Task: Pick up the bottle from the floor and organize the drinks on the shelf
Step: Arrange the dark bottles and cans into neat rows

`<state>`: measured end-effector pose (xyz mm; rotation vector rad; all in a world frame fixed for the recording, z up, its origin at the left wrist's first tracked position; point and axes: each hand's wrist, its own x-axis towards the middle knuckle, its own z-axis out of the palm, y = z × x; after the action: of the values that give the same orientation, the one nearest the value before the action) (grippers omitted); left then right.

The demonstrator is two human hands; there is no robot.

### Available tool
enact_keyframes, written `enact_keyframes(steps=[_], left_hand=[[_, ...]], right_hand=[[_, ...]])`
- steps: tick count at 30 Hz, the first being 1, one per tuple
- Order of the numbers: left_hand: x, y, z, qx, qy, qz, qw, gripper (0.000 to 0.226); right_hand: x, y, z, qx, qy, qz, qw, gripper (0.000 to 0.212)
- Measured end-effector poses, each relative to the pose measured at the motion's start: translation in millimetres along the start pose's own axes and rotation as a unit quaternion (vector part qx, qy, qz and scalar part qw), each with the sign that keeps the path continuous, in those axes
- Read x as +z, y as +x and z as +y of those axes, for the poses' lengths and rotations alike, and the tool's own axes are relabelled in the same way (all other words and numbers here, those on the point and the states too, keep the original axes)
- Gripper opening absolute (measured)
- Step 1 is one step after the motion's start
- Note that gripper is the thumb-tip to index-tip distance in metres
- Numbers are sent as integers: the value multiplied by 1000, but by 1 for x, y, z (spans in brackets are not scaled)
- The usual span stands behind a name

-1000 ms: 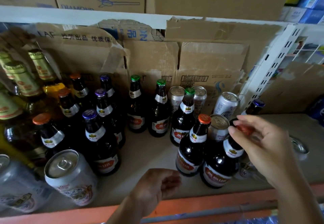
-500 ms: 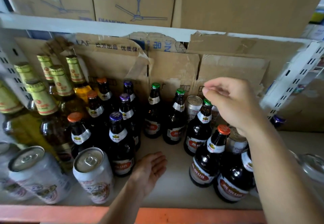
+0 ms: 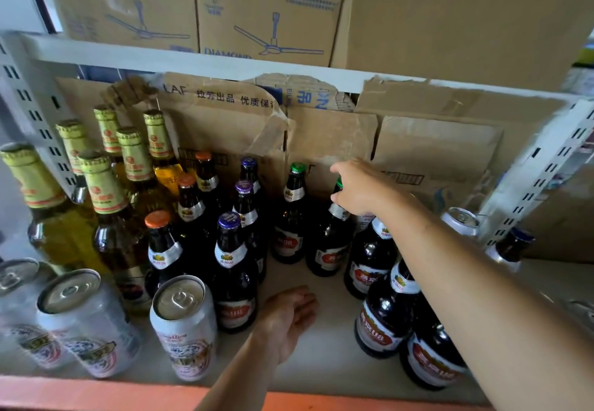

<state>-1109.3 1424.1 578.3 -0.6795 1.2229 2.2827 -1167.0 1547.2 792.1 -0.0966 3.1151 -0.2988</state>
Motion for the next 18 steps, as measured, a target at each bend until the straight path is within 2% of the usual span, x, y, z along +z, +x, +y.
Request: enact_keyframes(steps=[2, 6, 9, 14, 18], left_hand=[[-1, -1, 0, 2, -9, 4, 1000, 21], [-1, -3, 1, 5, -13, 6, 1000, 19], [1, -8, 2, 9, -12, 4, 1000, 16], [-2, -14, -1, 5, 30, 29, 999, 25], [-8, -24, -2, -17, -5, 23, 1000, 26]], right_hand=[[4, -2, 0, -6, -24, -9, 1000, 31], [11, -8, 0, -22, 1, 7, 1000, 22], [10, -14, 3, -43, 16, 24, 999, 20], [11, -22, 8, -51, 94, 40, 993, 20], [10, -17, 11, -33, 151, 50, 987, 23]])
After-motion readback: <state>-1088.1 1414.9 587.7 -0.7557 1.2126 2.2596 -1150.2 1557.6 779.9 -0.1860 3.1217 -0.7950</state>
